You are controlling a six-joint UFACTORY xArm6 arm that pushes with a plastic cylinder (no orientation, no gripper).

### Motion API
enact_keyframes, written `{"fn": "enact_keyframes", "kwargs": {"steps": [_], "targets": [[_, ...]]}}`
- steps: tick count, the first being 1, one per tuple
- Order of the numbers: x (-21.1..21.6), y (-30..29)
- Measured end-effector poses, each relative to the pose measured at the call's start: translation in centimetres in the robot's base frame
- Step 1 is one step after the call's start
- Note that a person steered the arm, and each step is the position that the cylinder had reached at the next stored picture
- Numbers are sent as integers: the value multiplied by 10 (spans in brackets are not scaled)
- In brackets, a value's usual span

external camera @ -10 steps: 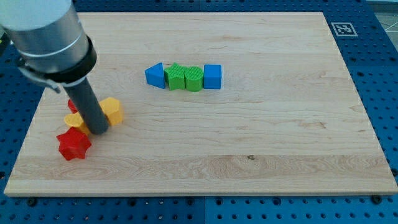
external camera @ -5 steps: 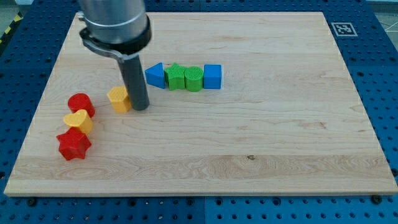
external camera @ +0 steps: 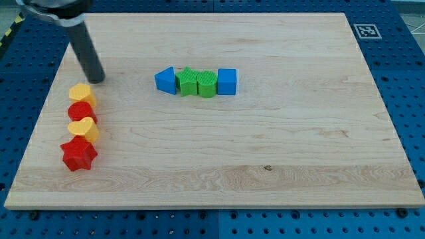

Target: Move the yellow hexagon above to the red circle

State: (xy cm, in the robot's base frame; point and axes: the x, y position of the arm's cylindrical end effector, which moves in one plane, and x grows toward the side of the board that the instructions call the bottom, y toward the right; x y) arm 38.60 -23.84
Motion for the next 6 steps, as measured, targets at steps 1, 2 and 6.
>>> {"fn": "enact_keyframes", "kwargs": {"steps": [1, 2, 6], "targets": [[18, -33], [45, -27], [3, -16]]}}
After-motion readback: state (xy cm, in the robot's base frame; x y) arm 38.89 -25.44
